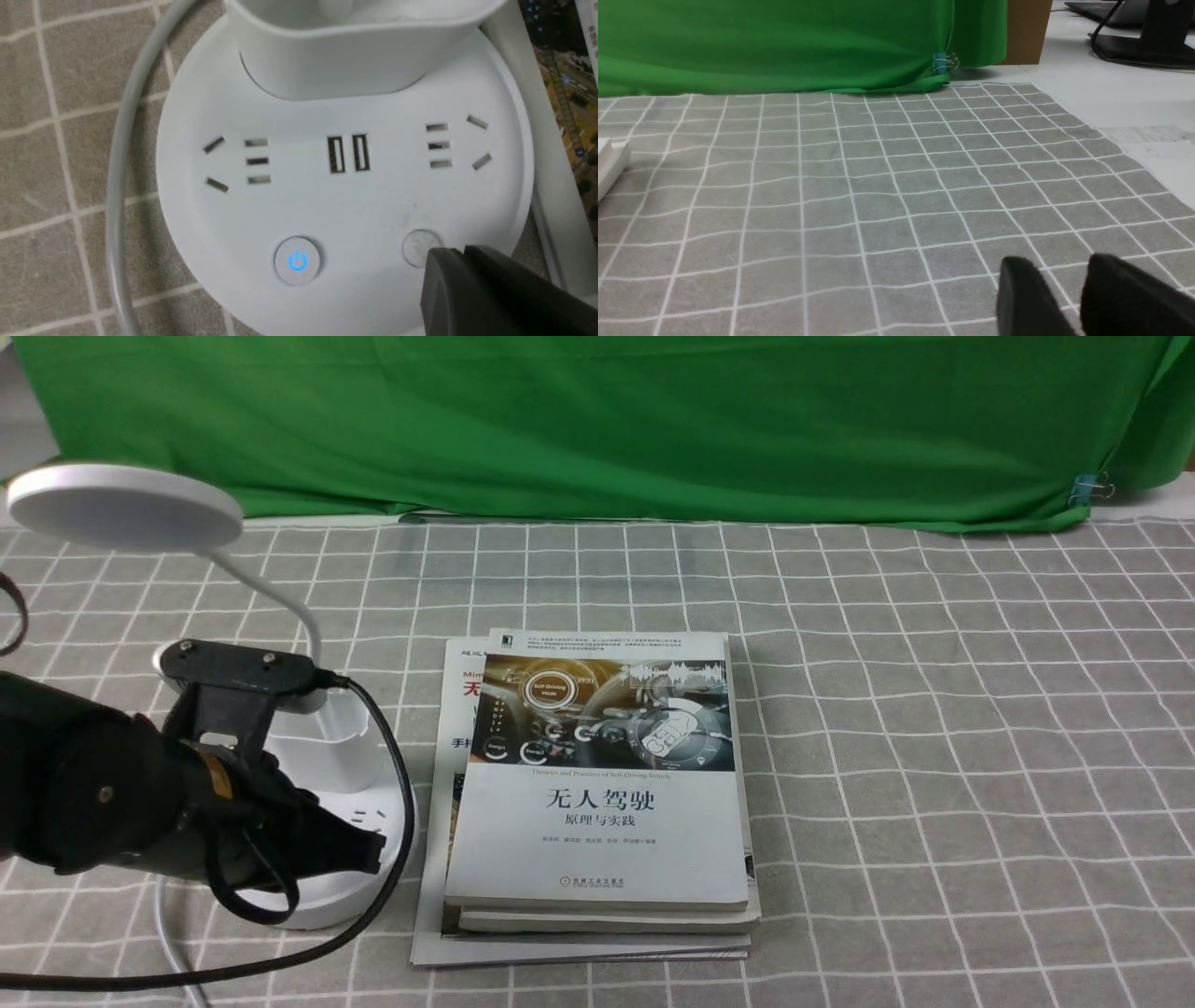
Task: Turn on the desk lamp on the grey coffee tablecloth with your hand.
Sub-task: 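Press the power button on the lamp base to turn the lamp on with the left gripper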
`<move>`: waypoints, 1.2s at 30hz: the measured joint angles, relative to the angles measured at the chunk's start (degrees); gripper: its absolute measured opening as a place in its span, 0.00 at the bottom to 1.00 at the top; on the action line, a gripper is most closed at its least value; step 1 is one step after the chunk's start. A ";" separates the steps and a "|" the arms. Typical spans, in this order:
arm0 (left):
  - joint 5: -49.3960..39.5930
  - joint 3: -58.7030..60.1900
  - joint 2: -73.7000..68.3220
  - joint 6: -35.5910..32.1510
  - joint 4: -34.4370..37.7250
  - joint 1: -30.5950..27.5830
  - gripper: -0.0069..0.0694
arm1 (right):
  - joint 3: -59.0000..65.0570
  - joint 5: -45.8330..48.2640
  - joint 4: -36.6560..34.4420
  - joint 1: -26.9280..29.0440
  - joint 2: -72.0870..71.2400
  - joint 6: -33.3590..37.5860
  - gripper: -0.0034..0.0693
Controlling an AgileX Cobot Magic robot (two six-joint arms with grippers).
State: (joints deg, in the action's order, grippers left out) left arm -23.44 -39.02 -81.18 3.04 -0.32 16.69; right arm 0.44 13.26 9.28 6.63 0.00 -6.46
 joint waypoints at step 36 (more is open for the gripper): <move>3.58 -0.17 -4.55 0.00 -0.59 0.00 0.10 | 0.00 0.00 0.00 0.00 0.00 0.00 0.38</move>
State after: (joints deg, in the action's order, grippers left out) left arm -19.86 -39.19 -85.73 3.04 -0.91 16.69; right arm 0.44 13.26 9.28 6.63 0.00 -6.45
